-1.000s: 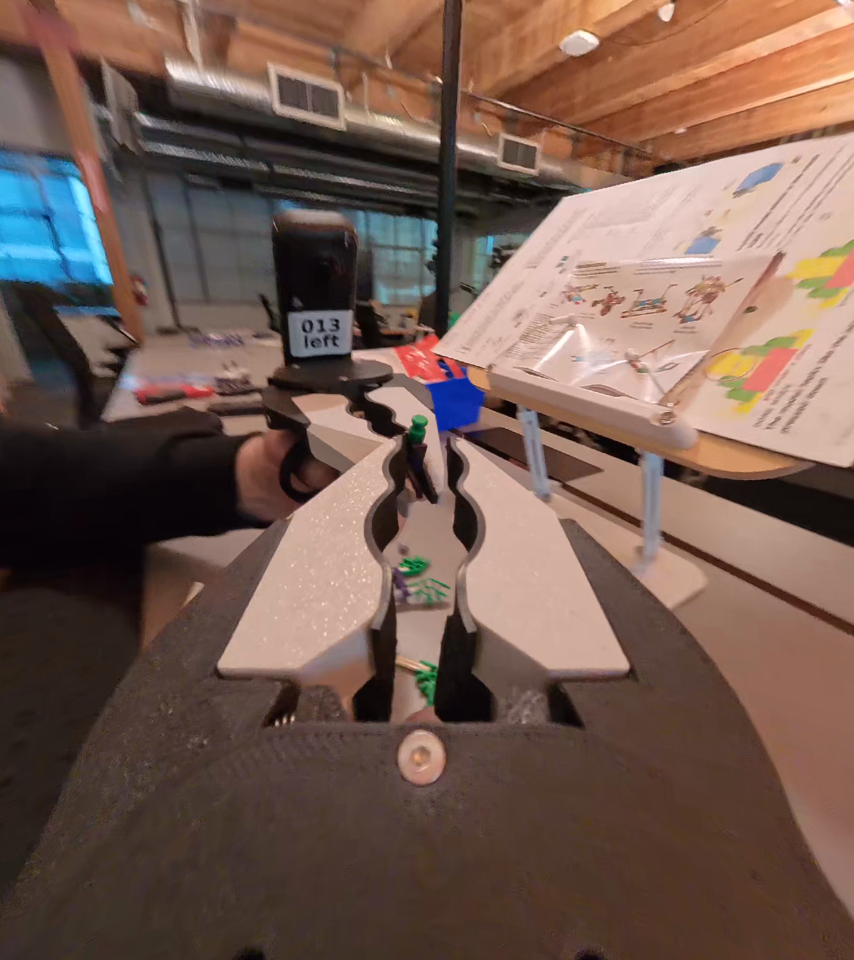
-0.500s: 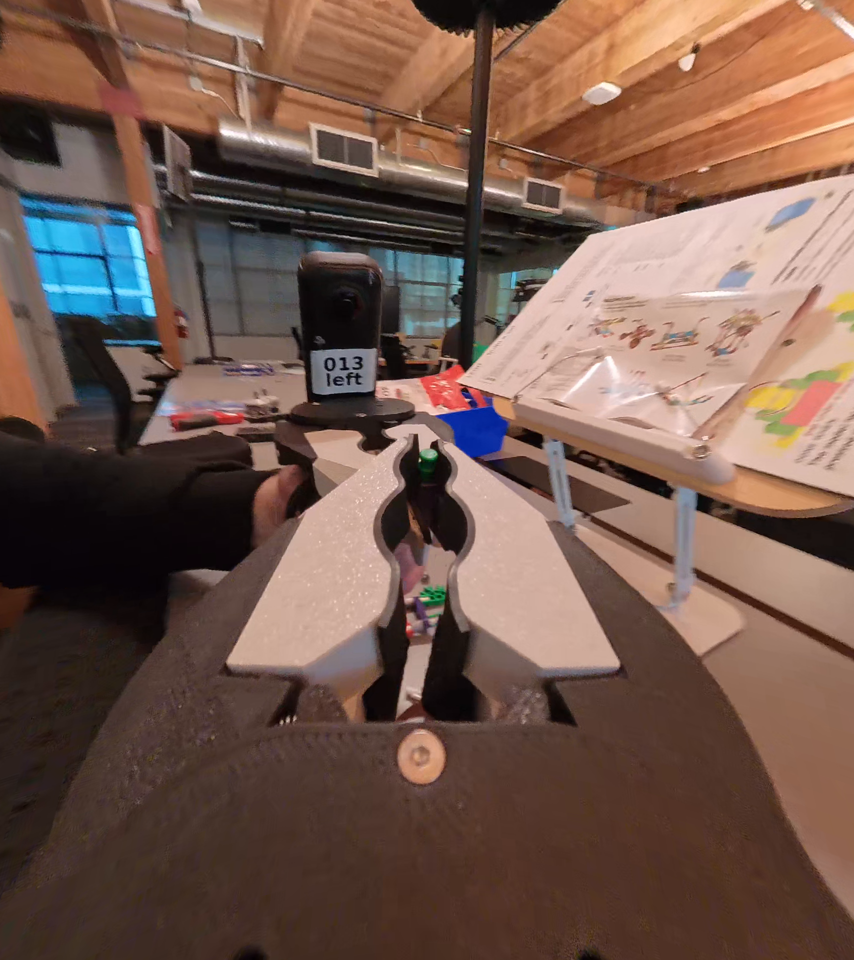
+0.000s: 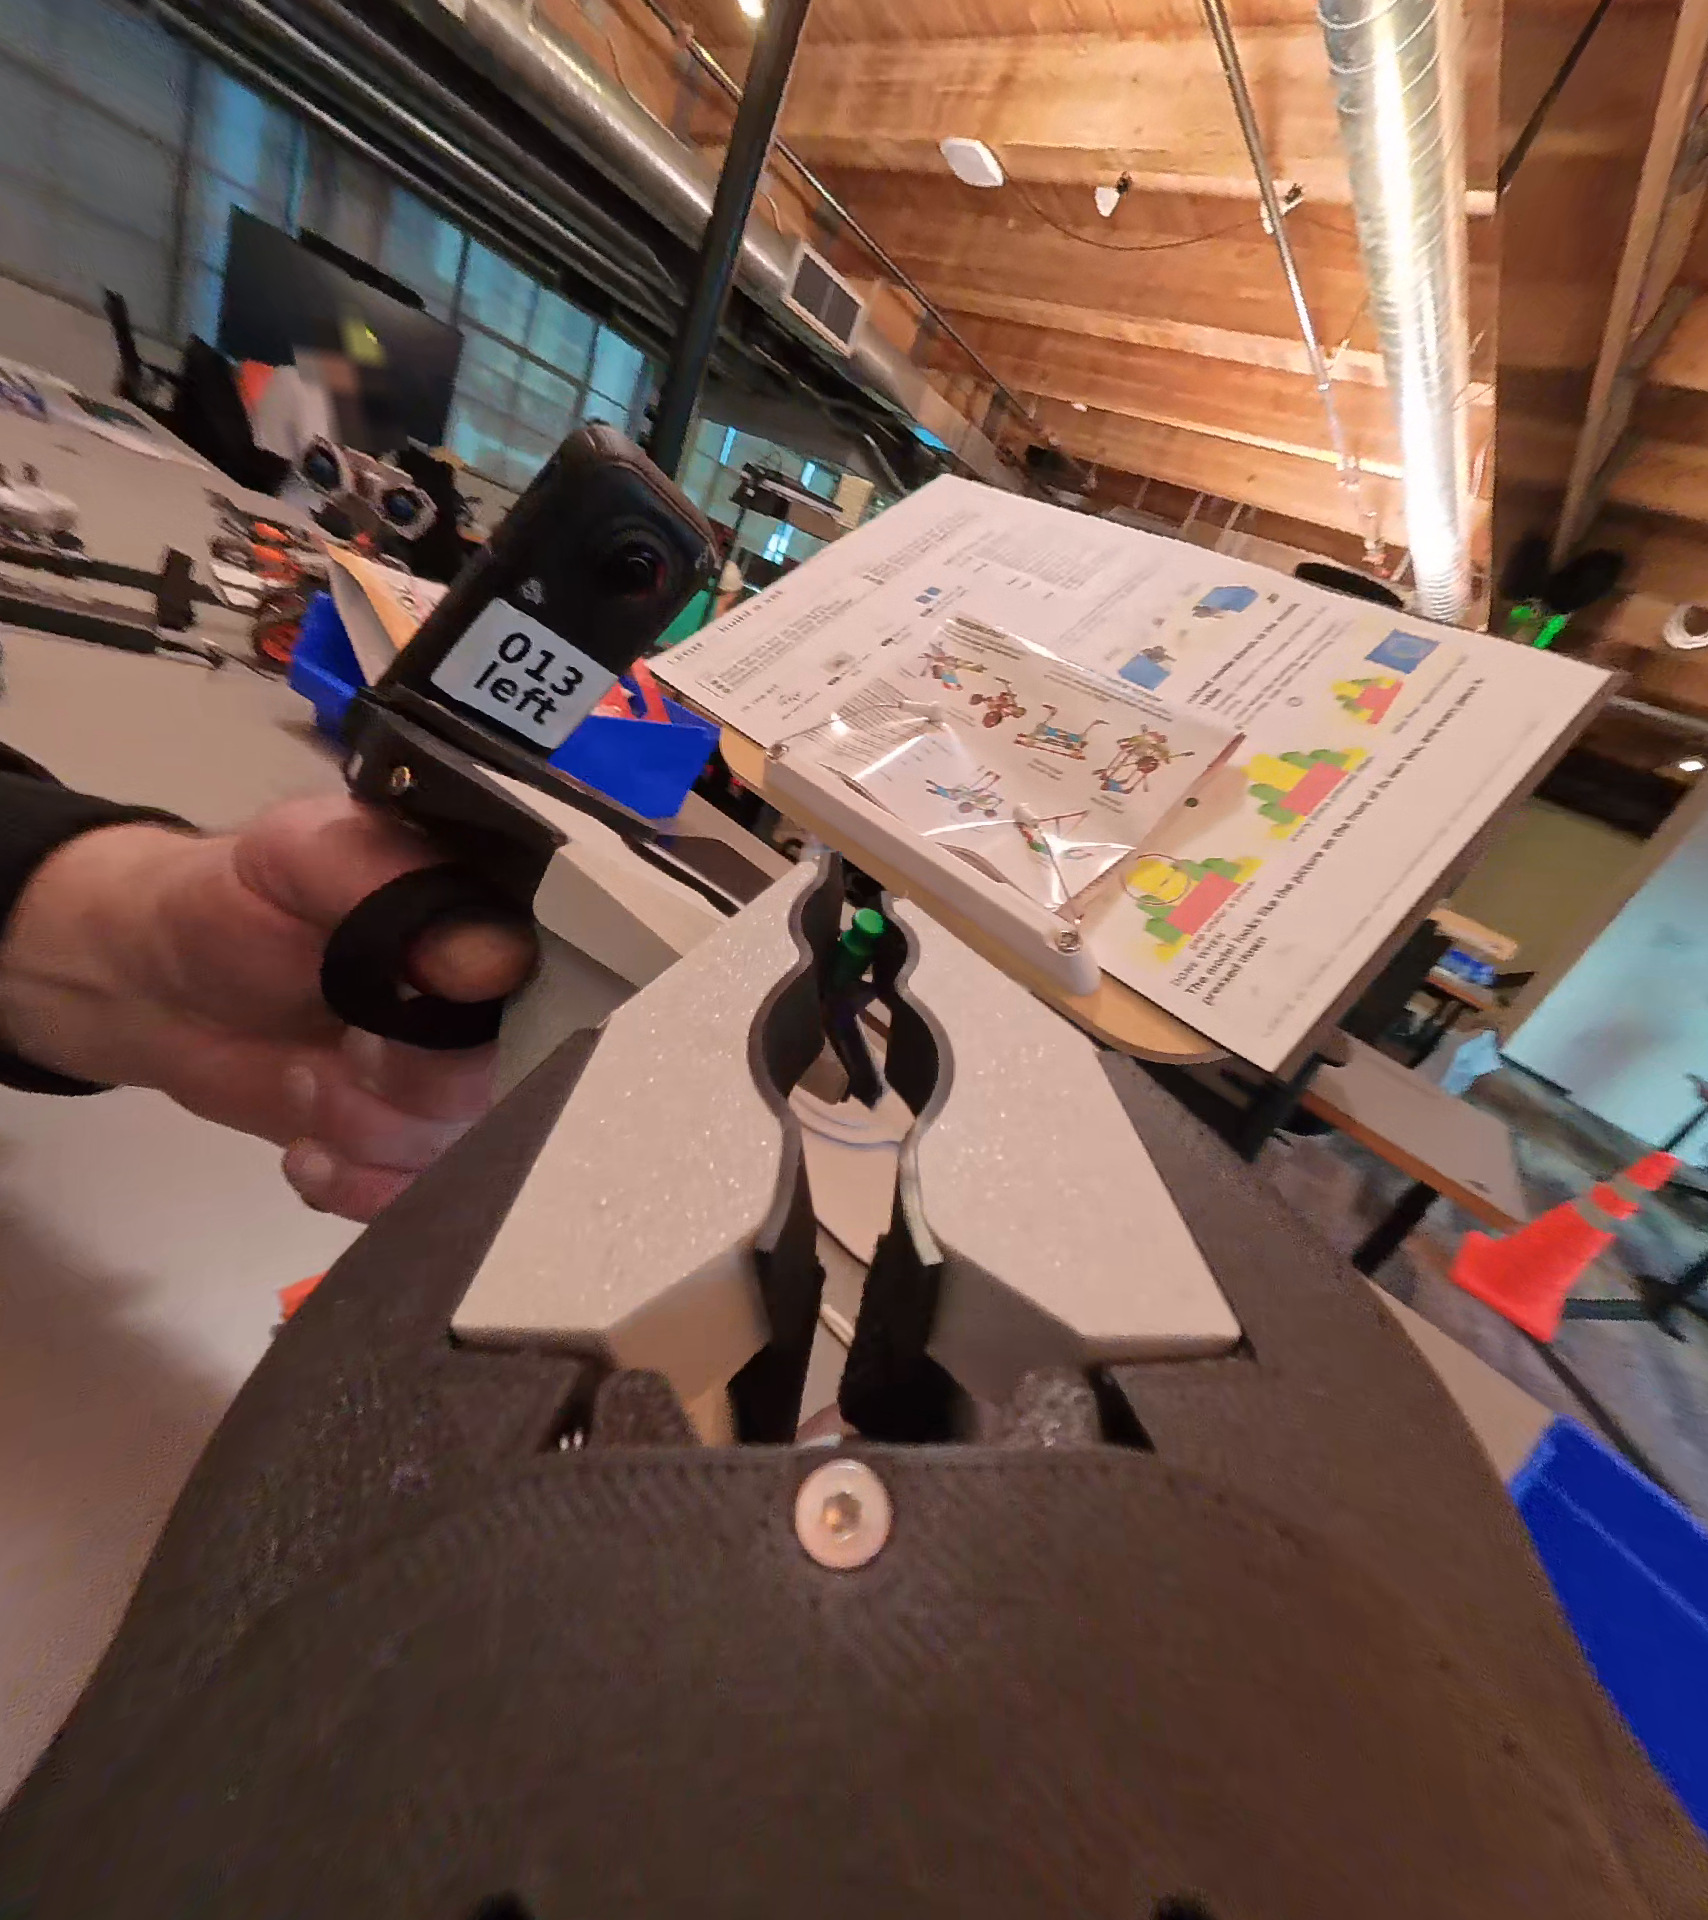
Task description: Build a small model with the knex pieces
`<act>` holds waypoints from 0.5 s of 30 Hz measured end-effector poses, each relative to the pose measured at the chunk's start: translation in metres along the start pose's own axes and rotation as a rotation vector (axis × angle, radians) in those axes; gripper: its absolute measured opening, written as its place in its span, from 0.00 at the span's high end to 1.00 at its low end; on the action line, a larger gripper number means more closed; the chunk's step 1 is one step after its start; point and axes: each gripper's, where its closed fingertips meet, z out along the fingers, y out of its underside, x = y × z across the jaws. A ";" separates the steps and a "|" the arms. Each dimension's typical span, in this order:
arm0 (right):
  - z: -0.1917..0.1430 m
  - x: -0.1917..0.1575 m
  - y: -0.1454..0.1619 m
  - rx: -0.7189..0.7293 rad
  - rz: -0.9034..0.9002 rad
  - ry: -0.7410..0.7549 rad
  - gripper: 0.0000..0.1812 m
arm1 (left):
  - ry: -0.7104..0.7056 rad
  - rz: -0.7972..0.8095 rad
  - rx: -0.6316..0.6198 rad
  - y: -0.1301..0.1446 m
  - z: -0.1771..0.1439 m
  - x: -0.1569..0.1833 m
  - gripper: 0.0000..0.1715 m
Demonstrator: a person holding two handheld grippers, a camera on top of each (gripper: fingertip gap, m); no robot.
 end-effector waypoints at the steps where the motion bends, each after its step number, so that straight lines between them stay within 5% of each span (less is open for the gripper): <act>1: 0.000 0.001 0.000 -0.007 -0.027 0.016 0.99 | -0.005 -0.009 0.006 0.000 0.000 0.000 0.97; 8: -0.001 0.009 -0.002 -0.069 -0.298 0.175 1.00 | -0.038 -0.070 0.028 0.001 0.002 -0.003 0.98; 15: -0.003 -0.003 -0.011 0.006 -0.179 0.074 0.99 | -0.066 -0.053 -0.001 0.002 0.001 -0.007 0.98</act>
